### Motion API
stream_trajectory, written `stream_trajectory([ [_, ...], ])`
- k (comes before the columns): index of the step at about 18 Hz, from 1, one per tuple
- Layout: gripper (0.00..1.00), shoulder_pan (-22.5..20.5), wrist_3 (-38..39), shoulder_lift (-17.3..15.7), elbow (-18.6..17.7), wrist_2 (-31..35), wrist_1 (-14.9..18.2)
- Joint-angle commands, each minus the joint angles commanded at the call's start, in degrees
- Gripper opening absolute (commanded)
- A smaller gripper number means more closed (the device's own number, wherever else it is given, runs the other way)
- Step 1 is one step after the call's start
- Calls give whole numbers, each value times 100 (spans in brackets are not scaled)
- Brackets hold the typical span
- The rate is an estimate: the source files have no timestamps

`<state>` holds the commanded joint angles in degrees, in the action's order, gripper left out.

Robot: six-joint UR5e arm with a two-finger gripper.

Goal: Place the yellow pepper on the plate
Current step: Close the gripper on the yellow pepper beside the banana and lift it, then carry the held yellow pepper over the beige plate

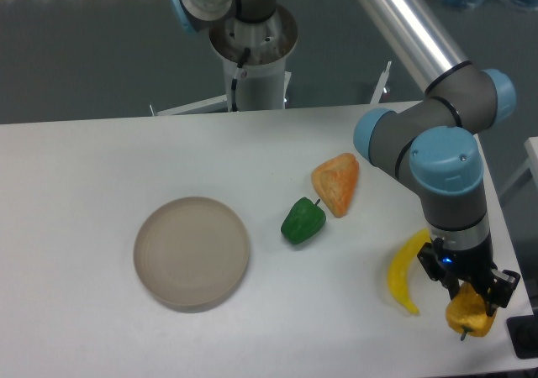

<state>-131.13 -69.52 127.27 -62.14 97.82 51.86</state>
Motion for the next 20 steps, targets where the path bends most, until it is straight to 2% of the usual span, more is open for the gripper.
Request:
stream_trajectory([
  [6, 42, 0, 87, -53, -70, -70, 35],
  [8, 42, -17, 114, -70, -79, -298, 53],
  [11, 42, -9, 272, -254, -245, -352, 175],
  [17, 42, 9, 659, -746, -483, -518, 1053],
  [20, 42, 26, 851, -1010, -720, -694, 1116],
])
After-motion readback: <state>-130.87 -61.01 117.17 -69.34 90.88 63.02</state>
